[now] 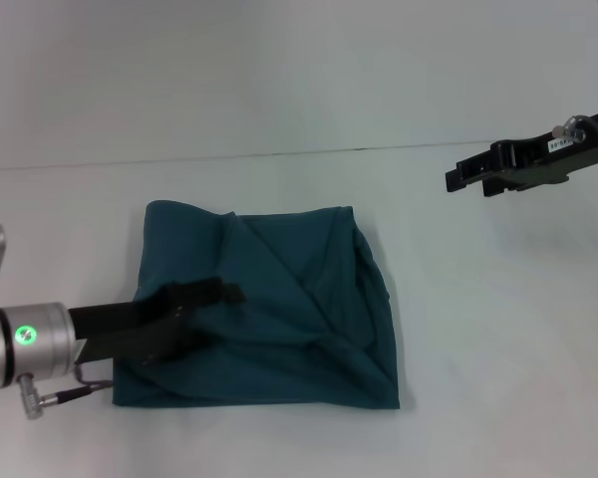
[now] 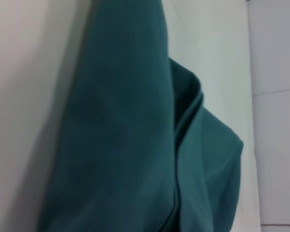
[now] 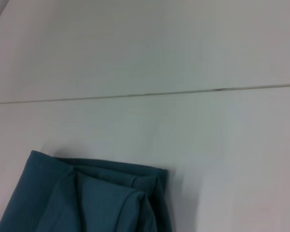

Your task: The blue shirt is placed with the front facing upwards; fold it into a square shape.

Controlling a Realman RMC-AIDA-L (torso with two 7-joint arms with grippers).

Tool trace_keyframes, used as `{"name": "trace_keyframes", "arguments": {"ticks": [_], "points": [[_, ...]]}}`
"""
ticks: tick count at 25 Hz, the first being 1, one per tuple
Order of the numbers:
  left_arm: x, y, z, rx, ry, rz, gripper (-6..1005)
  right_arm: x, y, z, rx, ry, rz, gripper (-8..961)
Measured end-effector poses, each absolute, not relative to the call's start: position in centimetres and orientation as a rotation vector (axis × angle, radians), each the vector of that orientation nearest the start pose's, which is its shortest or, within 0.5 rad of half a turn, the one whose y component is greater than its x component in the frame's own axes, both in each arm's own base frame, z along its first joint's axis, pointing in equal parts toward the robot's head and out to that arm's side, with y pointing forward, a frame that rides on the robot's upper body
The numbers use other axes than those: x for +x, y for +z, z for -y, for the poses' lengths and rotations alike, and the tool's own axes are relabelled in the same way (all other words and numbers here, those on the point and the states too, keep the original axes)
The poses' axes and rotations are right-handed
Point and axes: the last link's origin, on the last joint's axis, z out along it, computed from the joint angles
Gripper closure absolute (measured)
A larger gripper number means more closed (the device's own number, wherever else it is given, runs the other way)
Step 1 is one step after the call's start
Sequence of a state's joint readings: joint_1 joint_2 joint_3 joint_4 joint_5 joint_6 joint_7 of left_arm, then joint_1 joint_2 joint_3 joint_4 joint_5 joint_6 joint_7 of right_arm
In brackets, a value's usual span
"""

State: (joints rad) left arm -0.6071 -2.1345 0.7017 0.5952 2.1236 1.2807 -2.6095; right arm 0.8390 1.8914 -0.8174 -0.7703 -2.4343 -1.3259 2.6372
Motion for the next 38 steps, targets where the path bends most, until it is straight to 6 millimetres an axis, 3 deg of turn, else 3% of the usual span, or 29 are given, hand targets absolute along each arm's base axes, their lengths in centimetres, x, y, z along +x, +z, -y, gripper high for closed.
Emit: {"name": "trace_keyframes", "arguments": {"ticks": [10,20,27,31,38], "points": [[-25.8,-4.4,-36.3,2.103,0.738,-2.384,288,22.3,7.8,-44.3,-2.172,0.170,-1.567,280],[-26.3,-4.3,-36.2,2.090,0.749,-2.405,530,22.3,7.8,-44.3,-2.172,0.172,-1.564,279],[-26.3,-4.3,-36.3,2.094,0.761,-2.412,813,22.5,7.8,-44.2,-2.175,0.169,-1.562,279],[-25.6,-4.4,-36.5,2.114,0.804,-2.356,983,23.5,7.8,-43.4,-2.195,0.146,-1.562,280],[-21.9,-4.3,-38.1,2.171,0.899,-2.180,978,26.5,7.3,-39.4,-2.353,0.204,-1.546,279]]}}
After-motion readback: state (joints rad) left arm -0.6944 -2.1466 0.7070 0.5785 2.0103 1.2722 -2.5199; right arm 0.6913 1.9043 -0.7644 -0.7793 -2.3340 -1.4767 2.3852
